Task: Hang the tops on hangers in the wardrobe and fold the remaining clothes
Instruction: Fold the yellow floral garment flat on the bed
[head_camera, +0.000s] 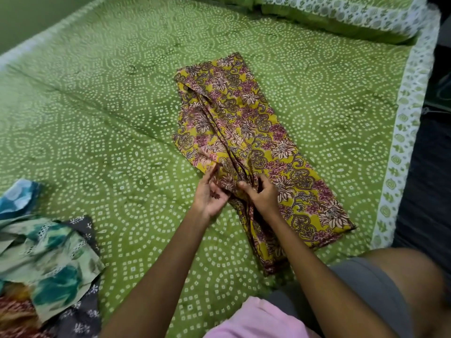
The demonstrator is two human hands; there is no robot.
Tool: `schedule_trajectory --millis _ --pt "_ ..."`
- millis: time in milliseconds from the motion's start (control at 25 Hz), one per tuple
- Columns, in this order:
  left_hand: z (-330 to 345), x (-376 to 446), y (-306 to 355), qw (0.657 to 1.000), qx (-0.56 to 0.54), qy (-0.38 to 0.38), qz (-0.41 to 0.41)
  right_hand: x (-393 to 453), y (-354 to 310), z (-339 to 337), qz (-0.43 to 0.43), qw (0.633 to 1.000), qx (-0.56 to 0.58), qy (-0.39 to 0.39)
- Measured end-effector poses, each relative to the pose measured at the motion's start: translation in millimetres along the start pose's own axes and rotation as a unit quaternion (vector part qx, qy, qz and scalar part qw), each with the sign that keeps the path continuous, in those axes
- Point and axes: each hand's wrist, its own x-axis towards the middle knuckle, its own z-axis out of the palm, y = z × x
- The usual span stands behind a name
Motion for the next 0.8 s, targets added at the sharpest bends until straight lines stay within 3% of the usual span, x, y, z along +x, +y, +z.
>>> schedule_trajectory --millis 160,400,520,600,720,800 --pt "5.6 -3.7 35.2 0.994 -0.018 0.033 0.102 -4.6 5.4 1.2 -0.043 0.990 -0.121 -0.051" --pt "-73.2 -11.4 96.5 0.966 -0.055 0.103 0.230 -8.3 1.3 2.1 -0.036 0.992 -0.114 -0.042" --pt "-106.5 -28.6 106.9 0.957 -0.081 0.123 0.250 -7.3 2.8 3.4 -0.025 0.993 -0.112 -0.037" --pt "-119.1 -38.9 113.9 0.954 -0.031 0.165 0.248 -8.2 2.0 2.9 -0.023 0.993 -0.115 -0.033" --pt "-125.9 -46.5 135.0 0.955 0.080 0.157 0.241 -8.6 1.4 4.5 -0.031 0.993 -0.115 -0.027" --pt "-128.2 -48.3 146.7 0.922 0.217 0.181 0.264 -8.7 0.7 4.5 -0.028 0.993 -0.109 -0.027"
